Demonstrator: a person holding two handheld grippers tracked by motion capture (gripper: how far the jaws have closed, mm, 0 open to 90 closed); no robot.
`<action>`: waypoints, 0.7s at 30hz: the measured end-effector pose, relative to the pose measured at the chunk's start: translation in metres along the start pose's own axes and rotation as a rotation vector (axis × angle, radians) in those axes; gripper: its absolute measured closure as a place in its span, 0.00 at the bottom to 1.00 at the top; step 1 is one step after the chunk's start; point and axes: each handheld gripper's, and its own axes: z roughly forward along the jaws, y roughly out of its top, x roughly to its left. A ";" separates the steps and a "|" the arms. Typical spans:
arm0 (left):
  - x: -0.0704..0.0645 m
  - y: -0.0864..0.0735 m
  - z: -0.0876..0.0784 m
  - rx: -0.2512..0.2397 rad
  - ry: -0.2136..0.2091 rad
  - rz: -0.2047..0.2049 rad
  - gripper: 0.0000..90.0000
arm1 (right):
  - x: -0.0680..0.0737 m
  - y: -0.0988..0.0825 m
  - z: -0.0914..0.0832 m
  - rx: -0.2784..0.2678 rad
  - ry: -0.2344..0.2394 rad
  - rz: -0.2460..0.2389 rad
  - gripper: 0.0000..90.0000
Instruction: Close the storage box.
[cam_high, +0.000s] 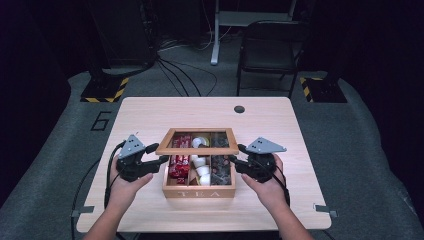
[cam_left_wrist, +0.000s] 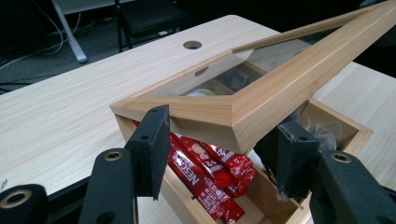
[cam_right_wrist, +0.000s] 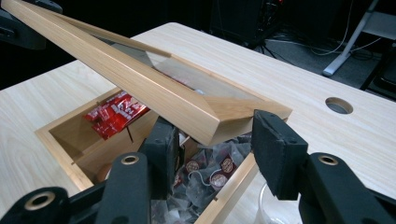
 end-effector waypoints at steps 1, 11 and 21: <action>0.000 -0.001 0.000 0.004 -0.002 0.002 0.50 | 0.001 -0.001 0.000 0.001 0.001 0.006 0.58; -0.003 -0.011 -0.001 -0.003 -0.002 0.001 0.50 | 0.004 -0.010 -0.001 0.005 0.001 0.007 0.58; -0.008 -0.022 -0.002 -0.005 0.001 0.000 0.50 | 0.007 -0.021 -0.001 0.005 0.003 -0.001 0.58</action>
